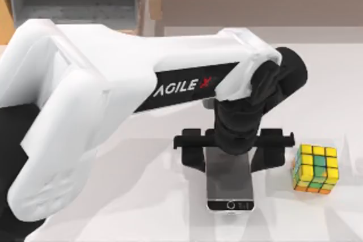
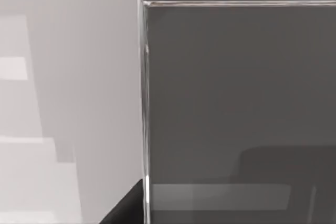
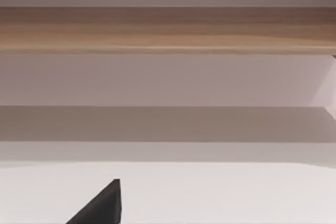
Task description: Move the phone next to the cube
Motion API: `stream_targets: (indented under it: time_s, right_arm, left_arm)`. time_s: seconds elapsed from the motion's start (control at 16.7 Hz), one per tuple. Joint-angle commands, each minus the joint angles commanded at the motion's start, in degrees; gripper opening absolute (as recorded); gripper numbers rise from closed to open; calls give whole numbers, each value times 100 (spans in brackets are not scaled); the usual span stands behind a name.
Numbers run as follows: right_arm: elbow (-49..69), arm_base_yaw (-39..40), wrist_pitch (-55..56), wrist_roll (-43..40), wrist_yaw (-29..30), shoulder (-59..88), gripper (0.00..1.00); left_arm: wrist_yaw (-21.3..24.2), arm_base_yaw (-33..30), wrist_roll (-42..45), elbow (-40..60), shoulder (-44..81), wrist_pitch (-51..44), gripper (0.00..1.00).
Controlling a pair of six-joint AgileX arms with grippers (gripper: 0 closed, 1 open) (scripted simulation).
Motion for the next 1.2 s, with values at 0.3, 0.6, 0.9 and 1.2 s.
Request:
stream_targets:
  time_s: [0.3,0.6,0.9,1.2]
  right_arm:
    - [0,0,0,0,0,0,100]
    - [0,0,0,0,0,0,100]
    - [0,0,0,0,0,0,100]
    - [0,0,0,0,0,0,100]
  left_arm:
    - [0,0,0,0,0,0,30]
    - [0,0,0,0,0,0,68]
    - [0,0,0,0,0,0,100]
    - [0,0,0,0,0,0,100]
